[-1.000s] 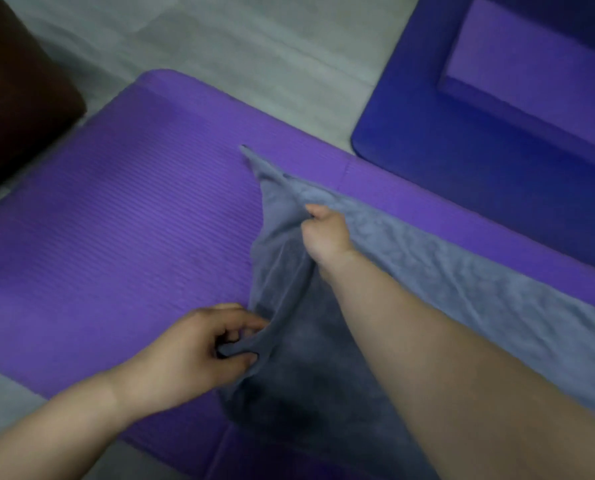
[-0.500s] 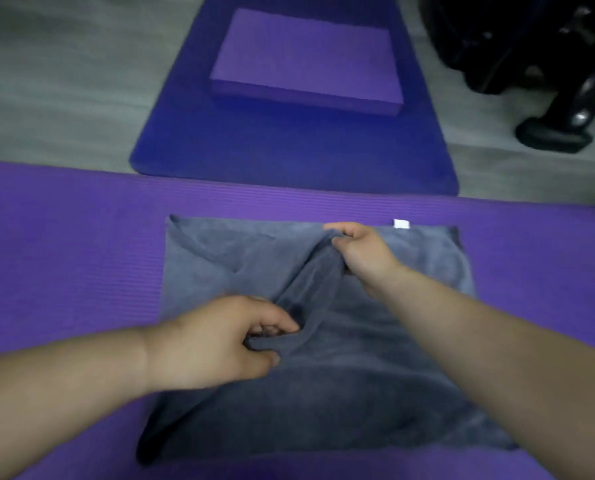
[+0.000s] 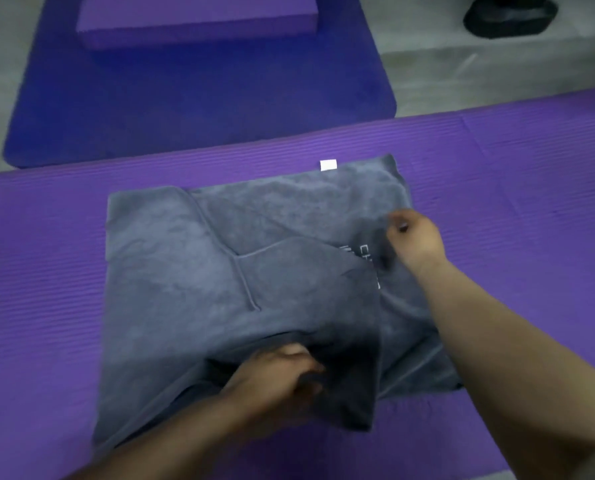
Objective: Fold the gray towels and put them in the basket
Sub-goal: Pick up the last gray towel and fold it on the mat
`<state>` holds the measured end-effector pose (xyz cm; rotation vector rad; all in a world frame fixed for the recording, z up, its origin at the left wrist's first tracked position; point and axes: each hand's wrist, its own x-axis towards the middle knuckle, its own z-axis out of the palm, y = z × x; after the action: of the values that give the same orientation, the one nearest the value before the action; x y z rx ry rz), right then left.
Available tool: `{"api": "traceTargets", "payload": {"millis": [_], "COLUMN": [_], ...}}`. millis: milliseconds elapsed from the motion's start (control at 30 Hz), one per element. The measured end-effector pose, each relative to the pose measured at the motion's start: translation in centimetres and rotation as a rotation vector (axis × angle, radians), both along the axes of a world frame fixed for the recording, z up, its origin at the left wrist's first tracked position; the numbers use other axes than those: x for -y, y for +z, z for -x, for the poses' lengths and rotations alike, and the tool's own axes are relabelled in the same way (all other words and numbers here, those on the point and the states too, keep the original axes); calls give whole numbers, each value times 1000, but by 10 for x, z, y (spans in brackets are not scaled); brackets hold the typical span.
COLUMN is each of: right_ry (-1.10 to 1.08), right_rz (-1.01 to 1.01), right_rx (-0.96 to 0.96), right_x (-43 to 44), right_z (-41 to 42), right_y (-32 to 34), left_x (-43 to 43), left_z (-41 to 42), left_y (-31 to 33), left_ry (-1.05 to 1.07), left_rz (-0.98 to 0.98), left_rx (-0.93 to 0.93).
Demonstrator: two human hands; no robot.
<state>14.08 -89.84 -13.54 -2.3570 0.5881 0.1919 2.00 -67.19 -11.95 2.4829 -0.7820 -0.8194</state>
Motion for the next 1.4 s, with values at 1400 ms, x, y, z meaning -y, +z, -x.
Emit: {"api": "traceTargets", "payload": {"millis": [1400], "right_ry": [-452], "right_rz": [-393], "right_rx": [-11], "right_x": [72], "right_z": [172], "right_y": [-30], "left_x": [158], "left_z": [-237], "left_y": [23], "left_ry": [445], "left_rz": [193], "left_rx": [84]}}
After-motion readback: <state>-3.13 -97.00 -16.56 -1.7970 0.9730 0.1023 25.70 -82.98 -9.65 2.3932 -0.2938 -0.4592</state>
